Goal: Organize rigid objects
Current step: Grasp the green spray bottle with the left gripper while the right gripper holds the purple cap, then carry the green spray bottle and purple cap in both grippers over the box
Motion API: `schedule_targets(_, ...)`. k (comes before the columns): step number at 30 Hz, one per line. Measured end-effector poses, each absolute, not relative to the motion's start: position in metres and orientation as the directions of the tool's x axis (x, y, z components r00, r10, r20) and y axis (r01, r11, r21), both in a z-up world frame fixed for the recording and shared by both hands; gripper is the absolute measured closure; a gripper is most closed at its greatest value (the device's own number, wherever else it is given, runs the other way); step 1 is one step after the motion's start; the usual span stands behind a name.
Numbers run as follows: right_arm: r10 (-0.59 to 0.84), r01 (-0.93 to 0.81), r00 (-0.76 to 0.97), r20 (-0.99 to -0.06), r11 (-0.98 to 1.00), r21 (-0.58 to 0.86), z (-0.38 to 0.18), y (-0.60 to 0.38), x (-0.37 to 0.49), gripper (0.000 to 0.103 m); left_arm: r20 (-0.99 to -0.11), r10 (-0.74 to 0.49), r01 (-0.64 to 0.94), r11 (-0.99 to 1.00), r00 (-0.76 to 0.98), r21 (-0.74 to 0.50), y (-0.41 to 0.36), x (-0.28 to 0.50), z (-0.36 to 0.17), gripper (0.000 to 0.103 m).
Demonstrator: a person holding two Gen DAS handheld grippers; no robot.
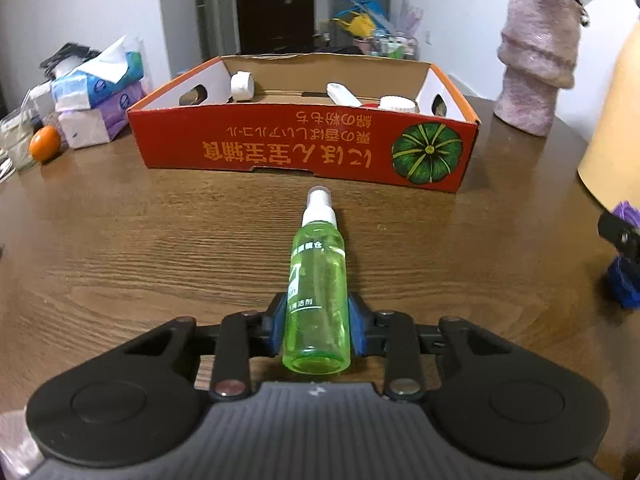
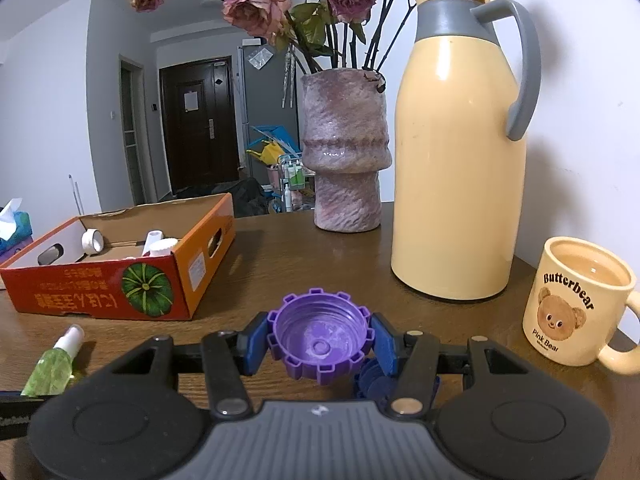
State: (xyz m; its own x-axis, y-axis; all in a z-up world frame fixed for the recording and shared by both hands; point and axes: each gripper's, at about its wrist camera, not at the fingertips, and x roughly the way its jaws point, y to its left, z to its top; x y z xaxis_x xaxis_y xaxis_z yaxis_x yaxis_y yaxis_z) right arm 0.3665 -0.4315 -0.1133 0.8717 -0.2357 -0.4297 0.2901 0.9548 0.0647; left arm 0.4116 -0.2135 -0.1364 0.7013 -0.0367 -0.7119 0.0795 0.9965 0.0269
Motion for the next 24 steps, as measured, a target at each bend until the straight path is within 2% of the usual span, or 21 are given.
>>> schedule_targets(13,-0.23,0.287,0.871,-0.435,0.955,0.071,-0.114,-0.414,0.355,0.05,-0.71,-0.098,0.169,0.985,0.698,0.03,-0.179,0.41,-0.136,0.071)
schedule_targets(19,-0.226,0.282,0.871,-0.437,0.957,0.066,-0.115,-0.407,0.352,0.05,-0.709,-0.081,0.166,0.985,0.7,0.052,-0.181,0.412,-0.136,0.063)
schedule_targets(21,-0.224,0.279,0.87,-0.439,0.958,0.064,-0.116,-0.404,0.352,0.05,-0.71,-0.099,0.171,0.985,0.697,0.03,-0.178,0.413,-0.136,0.071)
schedule_targets(24,-0.222,0.278,0.868,-0.443,0.958,0.064,-0.117,-0.399,0.35,0.05,-0.705,-0.092,0.169,0.985,0.703,0.039,-0.179,0.413,-0.137,0.071)
